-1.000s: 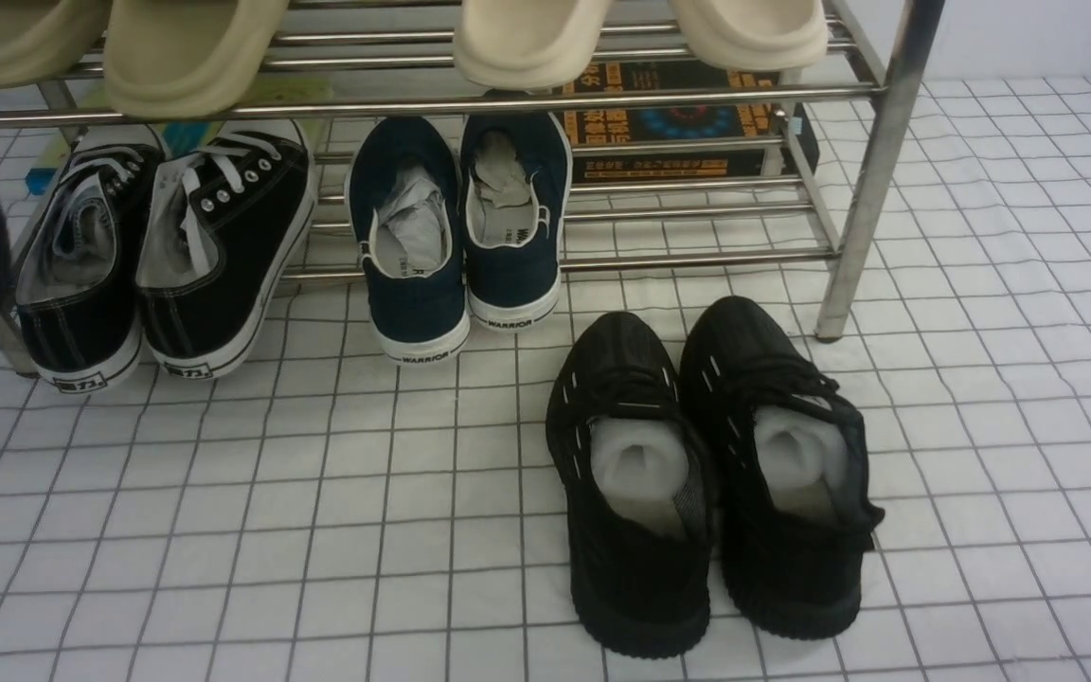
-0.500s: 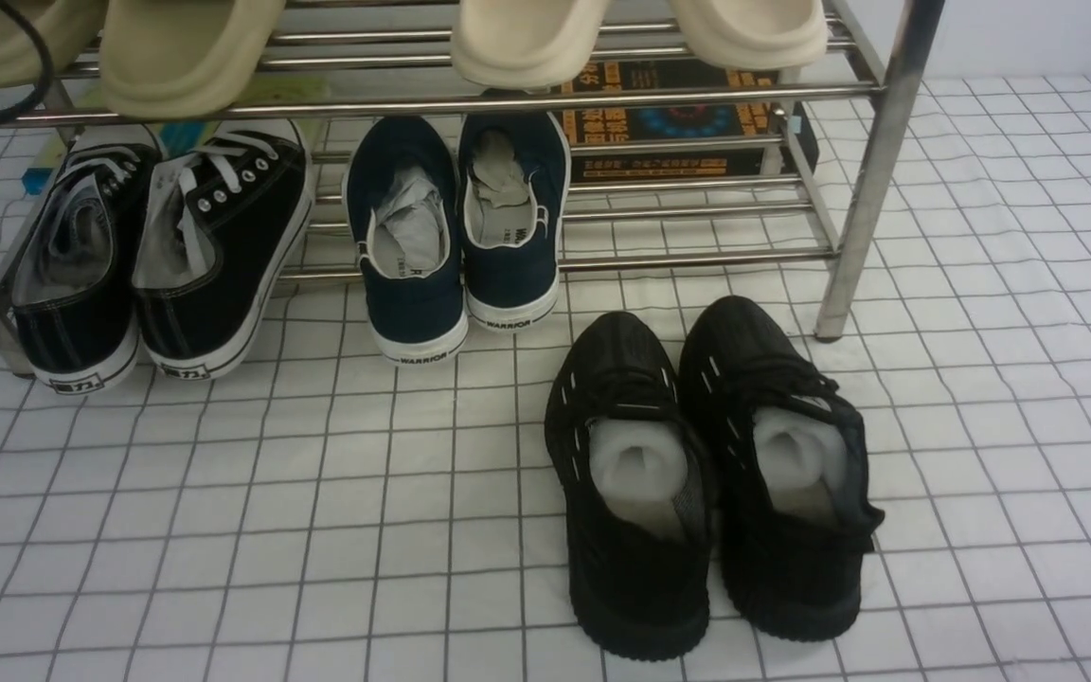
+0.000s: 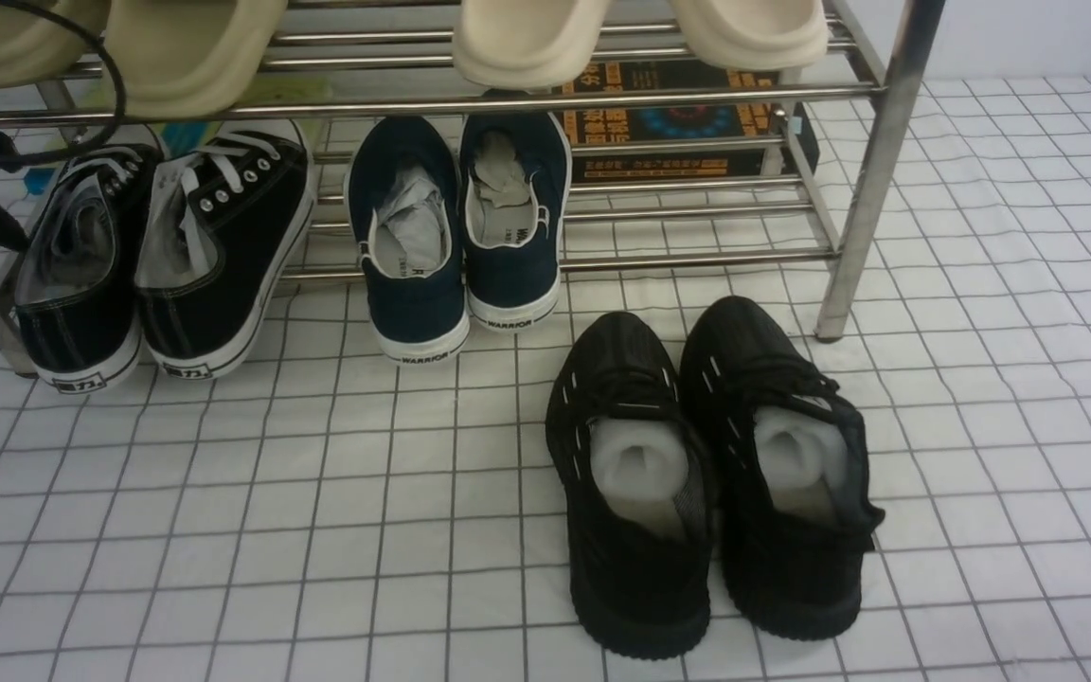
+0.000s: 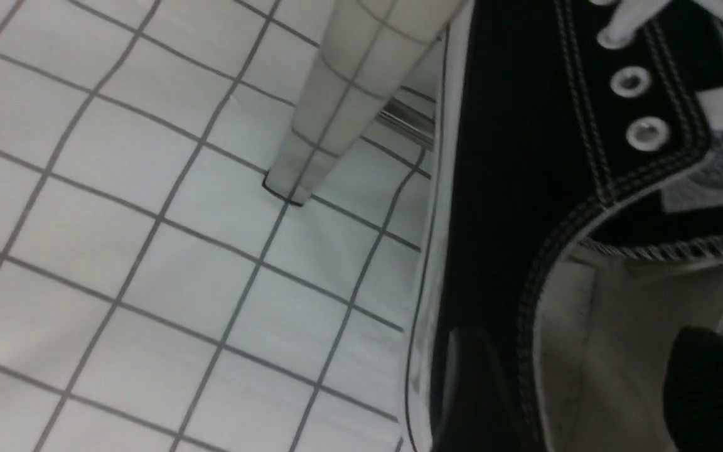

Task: Take the shoes off the shelf with your hand from the white checkered tablecloth.
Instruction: 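Grasp the leftmost shoe on the bottom shelf of the shoe rack with the left gripper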

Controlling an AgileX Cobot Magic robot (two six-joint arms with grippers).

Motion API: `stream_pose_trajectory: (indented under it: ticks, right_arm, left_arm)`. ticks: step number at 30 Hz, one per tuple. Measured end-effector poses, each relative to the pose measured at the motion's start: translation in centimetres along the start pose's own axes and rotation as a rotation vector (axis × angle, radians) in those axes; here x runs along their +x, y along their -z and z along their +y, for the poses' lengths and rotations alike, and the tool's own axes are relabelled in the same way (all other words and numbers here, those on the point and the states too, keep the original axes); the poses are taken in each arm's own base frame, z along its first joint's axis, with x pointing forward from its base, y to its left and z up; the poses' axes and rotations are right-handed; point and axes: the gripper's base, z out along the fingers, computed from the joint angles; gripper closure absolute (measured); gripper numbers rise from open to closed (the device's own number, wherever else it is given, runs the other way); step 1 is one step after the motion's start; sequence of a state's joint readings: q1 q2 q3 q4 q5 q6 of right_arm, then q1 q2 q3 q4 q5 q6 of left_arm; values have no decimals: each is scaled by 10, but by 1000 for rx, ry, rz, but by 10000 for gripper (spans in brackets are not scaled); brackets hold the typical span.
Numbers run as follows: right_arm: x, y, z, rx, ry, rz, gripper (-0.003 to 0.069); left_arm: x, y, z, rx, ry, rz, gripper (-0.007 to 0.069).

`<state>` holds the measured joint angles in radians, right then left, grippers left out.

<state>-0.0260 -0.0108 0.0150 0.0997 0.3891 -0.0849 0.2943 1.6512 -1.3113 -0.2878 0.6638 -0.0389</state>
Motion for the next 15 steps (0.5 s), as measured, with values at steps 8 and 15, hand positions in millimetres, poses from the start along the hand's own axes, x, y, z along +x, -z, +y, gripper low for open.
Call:
stream_pose_trajectory:
  ticks: [8, 15]
  right_arm:
    - [0, 0, 0, 0, 0, 0, 433]
    - [0, 0, 0, 0, 2, 0, 423]
  left_arm:
    - [2, -40, 9, -21, 16, 12, 197]
    - [6, -56, 11, -23, 30, 36, 370]
